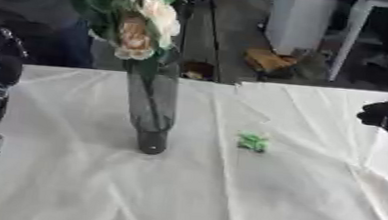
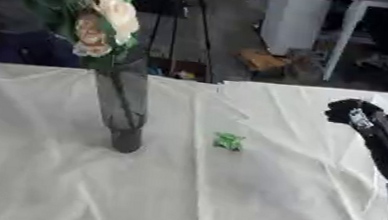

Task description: Arrange flowers into the vase.

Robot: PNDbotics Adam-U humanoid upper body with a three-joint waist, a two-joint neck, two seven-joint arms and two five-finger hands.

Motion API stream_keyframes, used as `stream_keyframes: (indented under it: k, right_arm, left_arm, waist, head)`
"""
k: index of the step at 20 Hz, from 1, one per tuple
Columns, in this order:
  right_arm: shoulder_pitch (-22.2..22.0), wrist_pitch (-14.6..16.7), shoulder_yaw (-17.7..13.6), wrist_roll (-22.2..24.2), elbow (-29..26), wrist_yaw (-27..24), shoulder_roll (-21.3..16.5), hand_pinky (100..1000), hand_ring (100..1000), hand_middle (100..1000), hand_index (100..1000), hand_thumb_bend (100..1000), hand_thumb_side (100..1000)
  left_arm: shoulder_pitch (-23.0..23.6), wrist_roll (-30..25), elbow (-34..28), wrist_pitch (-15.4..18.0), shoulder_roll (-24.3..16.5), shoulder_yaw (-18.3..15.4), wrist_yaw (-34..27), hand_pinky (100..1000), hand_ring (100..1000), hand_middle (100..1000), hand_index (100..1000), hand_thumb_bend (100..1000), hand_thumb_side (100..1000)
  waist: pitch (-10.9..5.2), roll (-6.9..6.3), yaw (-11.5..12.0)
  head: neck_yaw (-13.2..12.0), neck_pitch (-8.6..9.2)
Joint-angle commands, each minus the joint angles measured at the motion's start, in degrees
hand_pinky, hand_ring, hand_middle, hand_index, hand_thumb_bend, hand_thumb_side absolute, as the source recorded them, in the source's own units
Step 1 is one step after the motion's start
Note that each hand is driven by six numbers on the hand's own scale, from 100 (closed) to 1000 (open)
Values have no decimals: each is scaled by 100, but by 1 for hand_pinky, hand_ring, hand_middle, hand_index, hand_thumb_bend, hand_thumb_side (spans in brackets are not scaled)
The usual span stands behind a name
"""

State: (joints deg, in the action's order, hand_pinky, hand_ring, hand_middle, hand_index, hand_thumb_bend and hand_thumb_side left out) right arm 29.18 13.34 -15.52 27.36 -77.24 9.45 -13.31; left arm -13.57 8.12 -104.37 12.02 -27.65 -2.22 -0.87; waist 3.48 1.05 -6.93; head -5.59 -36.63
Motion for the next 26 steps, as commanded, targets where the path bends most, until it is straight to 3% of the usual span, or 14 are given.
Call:
stream_keyframes:
  k: [1, 26]
  right_arm:
    - [58, -7, -2, -39, -117, -8, -79, 792, 742, 517, 717, 100, 823]
    - [25, -23, 4, -57, -168, -70, -71, 789, 741, 519, 719, 100, 802]
  left_arm:
    - [-25, -51, -104, 131, -61, -47, -91, 761, 736, 722, 790, 884, 902]
    - [155, -313, -8, 328, 18, 3, -212, 769, 739, 732, 816, 825, 950]
  waist:
    - [-78, -23, 7]
    - [-101, -50, 17]
  head:
    - [-7, 10]
    - [28, 14]
